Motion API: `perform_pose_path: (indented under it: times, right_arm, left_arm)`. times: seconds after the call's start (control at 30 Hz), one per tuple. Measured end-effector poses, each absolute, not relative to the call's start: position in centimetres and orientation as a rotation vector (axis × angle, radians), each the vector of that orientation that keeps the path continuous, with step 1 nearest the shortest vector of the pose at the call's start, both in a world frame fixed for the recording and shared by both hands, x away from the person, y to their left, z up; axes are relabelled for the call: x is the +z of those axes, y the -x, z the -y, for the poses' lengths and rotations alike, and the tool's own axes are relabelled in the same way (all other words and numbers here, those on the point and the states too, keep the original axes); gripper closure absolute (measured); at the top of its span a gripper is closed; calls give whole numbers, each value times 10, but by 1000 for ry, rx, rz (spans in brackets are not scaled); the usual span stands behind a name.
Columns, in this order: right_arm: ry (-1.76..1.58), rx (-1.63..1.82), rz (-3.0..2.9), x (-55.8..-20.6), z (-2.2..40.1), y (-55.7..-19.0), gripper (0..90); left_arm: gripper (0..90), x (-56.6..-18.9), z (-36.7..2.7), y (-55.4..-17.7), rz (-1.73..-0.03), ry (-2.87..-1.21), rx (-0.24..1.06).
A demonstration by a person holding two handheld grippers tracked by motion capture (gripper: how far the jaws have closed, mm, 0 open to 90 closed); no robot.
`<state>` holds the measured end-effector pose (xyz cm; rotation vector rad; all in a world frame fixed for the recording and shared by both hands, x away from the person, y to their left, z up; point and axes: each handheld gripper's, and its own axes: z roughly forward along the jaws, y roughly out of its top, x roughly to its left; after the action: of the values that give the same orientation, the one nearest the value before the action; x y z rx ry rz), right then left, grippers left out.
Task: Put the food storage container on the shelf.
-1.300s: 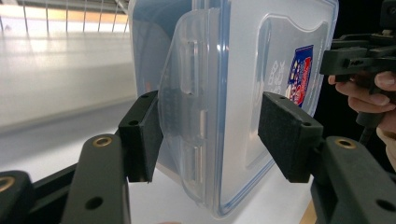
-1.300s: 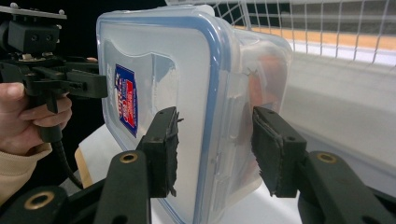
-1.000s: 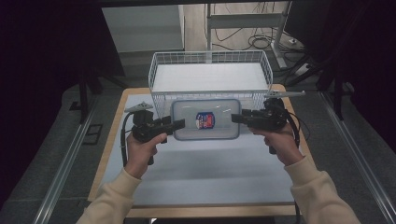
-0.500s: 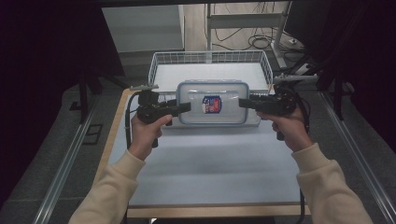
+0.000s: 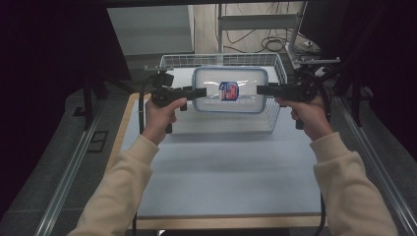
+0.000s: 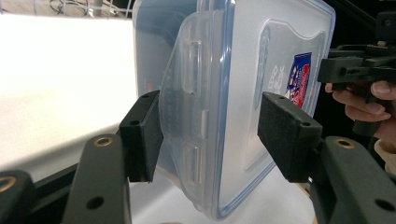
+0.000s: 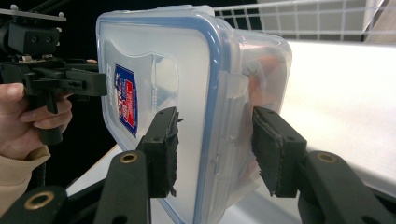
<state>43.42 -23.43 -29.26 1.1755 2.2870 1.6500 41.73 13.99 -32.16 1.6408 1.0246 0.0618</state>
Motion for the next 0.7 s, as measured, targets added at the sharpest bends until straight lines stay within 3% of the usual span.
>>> perform_pose_path:
  times: [0.27, 0.7]
  right_arm:
    - [-1246, 1653, -2278, -284, 235, -468, 526]
    - [-1319, 1656, -2298, -287, 224, -499, 515]
  left_arm:
    - [420, -315, -140, -451, -1039, -1646, 38]
    - [423, -317, -150, -469, -1104, -1631, 4]
